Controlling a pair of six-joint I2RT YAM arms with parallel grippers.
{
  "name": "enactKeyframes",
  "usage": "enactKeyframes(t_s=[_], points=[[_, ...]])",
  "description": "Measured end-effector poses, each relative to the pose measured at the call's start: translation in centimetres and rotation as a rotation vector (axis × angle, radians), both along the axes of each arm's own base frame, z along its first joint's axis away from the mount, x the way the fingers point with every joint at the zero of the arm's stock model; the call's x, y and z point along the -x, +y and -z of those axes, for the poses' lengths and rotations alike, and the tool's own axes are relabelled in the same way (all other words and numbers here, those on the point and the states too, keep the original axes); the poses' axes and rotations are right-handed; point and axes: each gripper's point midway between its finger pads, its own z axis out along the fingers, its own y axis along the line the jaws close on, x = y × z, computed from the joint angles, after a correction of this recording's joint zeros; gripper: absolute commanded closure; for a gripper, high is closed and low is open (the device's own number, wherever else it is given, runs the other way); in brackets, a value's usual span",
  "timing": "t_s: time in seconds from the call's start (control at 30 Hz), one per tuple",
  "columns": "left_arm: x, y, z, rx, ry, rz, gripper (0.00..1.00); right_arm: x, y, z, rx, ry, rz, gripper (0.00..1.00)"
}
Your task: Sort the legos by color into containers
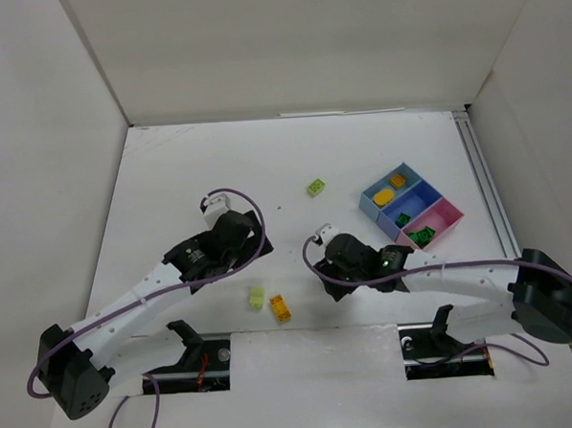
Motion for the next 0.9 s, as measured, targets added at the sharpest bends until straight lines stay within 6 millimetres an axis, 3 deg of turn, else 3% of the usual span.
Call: enactKeyframes(t_s=[0.17, 0.37, 0.53, 0.63, 0.73, 0.9], points=[[0.8, 0.5, 0.8, 0.013, 0.025, -0.019, 0.00, 0.0, 0.0, 1.9, 0.066, -0.004, 0.040, 0.41], [1.2, 0.7, 0.2, 0.050, 0.010, -0.034, 0.00, -1.1, 0.6, 2.5, 0.060, -0.035, 0.092, 0.46], [1.6, 1.0, -0.1, 0.063, 0.012, -0.045, 0.00, -1.6, 1.1, 4.3, 0.088, -0.032, 0.104, 0.51], [2.0, 1.4, 0.0, 0.060, 0.025, -0.053, 0.00, -2.1, 1.8, 4.3, 0.076, -0.046, 0.103, 0.67], [2.2, 1.6, -0.1, 0.064, 0.026, -0.059, 0.00, -2.2, 2.0, 4.2, 0.068, -0.051, 0.106, 0.75], [2.4, 1.8, -0.2, 0.069, 0.026, -0.063, 0.00, -2.0, 1.8, 3.4, 0.058, -0.052, 0.102, 0.81]])
